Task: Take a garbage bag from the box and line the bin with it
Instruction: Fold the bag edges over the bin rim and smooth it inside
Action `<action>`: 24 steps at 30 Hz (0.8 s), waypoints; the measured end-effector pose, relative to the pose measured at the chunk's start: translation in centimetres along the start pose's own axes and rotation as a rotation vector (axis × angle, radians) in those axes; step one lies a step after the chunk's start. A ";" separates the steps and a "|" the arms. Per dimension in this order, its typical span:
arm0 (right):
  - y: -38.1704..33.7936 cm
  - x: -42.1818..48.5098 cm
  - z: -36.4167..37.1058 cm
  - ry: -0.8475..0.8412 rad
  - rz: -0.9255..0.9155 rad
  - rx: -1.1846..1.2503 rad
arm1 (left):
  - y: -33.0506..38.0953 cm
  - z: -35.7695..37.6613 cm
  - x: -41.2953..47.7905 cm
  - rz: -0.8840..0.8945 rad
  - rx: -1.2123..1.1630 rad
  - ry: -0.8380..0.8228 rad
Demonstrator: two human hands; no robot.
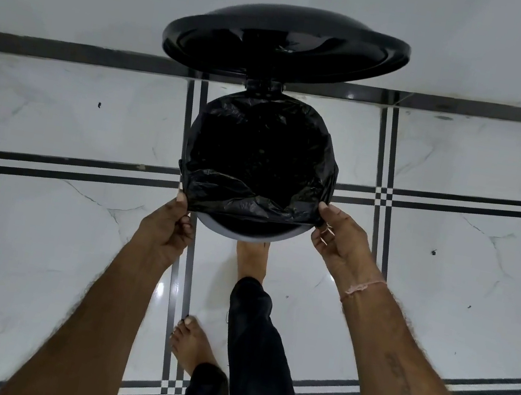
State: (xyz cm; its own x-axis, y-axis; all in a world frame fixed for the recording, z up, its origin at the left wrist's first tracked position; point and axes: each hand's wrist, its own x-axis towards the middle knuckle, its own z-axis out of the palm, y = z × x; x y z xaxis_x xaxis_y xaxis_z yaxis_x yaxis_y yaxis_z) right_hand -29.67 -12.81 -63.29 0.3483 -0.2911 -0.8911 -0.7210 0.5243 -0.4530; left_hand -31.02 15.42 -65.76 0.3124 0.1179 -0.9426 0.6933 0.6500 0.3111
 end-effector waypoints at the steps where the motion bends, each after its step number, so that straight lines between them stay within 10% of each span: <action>1: 0.2 -0.3 -0.1 -0.003 -0.003 -0.014 | -0.1 -0.2 -0.1 0.011 0.009 -0.009; 24: 2.3 -3.2 0.6 -0.089 0.044 -0.293 | -3.8 -0.8 -2.2 -0.064 -0.107 -0.185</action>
State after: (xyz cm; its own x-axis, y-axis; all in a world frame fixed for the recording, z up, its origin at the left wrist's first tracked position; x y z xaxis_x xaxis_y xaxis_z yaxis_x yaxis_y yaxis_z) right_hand -32.11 -10.19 -61.49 0.3548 -0.1952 -0.9143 -0.8742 0.2775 -0.3985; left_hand -34.83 13.32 -64.99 0.3909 -0.0595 -0.9185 0.6460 0.7286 0.2278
